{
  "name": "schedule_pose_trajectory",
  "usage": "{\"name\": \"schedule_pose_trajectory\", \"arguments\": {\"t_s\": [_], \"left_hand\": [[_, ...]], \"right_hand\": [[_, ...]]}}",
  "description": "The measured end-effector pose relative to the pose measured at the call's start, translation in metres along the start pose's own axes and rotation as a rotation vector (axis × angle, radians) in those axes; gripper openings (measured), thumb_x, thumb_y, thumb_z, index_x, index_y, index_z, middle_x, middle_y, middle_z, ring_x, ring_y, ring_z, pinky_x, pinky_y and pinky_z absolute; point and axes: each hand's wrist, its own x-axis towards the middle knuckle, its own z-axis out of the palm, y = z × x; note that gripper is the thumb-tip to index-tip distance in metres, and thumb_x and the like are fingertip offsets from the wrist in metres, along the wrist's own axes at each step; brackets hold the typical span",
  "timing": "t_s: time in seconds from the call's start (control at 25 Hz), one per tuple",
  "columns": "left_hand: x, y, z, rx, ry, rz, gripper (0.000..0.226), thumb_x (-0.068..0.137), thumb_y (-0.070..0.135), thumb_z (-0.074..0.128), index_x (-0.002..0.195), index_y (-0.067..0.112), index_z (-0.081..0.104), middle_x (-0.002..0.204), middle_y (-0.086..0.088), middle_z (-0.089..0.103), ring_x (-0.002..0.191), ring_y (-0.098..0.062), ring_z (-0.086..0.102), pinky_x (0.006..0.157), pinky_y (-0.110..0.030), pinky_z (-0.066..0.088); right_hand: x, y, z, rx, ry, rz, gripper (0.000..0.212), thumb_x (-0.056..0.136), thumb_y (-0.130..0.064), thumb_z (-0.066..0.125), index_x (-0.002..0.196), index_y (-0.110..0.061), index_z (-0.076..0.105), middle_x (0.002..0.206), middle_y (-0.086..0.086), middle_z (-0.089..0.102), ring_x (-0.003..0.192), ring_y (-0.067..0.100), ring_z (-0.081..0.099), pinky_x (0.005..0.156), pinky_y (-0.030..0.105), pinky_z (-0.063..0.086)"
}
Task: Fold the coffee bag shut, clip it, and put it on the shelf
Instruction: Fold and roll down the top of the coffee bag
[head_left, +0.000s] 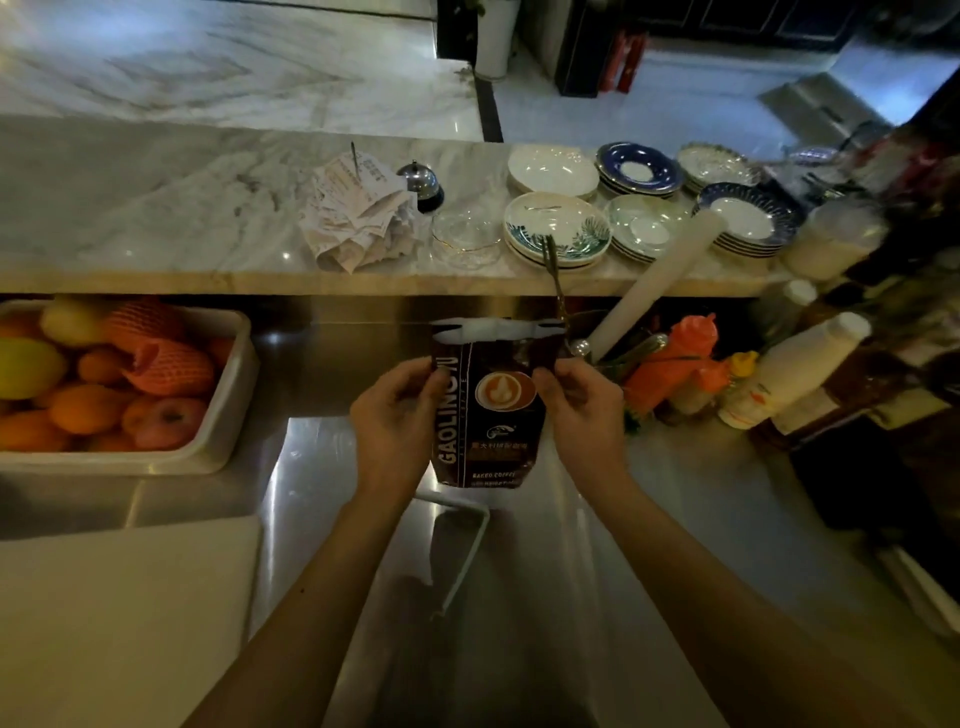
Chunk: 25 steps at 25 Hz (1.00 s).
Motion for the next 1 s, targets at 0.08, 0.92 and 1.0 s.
{"name": "schedule_pose_trajectory", "arguments": {"t_s": [0.08, 0.92, 1.0], "left_hand": [[-0.028, 0.007, 0.001, -0.046, -0.060, -0.019, 0.013, 0.093, 0.010, 0.060, 0.102, 0.008, 0.070, 0.094, -0.004, 0.074, 0.089, -0.016, 0.070, 0.080, -0.030, 0.056], [-0.257, 0.031, 0.054, 0.005, -0.119, -0.283, 0.026, 0.088, -0.009, 0.058, 0.091, 0.012, 0.073, 0.082, 0.008, 0.076, 0.086, -0.007, 0.071, 0.077, -0.020, 0.055], [-0.262, 0.029, 0.053, 0.021, -0.141, -0.312, 0.030, 0.088, -0.011, 0.056, 0.087, 0.013, 0.075, 0.081, 0.007, 0.076, 0.086, -0.010, 0.072, 0.077, -0.021, 0.056]], "right_hand": [[-0.029, -0.003, -0.017, 0.050, -0.009, 0.008, 0.010, 0.094, -0.010, 0.059, 0.087, -0.008, 0.066, 0.081, -0.004, 0.071, 0.078, 0.008, 0.069, 0.070, 0.022, 0.056], [-0.181, 0.075, -0.166, 0.118, -0.389, 0.147, 0.022, 0.082, 0.013, 0.062, 0.089, -0.007, 0.070, 0.081, 0.003, 0.071, 0.078, 0.008, 0.071, 0.074, 0.022, 0.057], [-0.185, 0.076, -0.171, 0.082, -0.419, 0.118, 0.028, 0.083, 0.017, 0.057, 0.088, -0.007, 0.071, 0.084, 0.007, 0.070, 0.078, 0.006, 0.071, 0.075, 0.018, 0.055]]}}
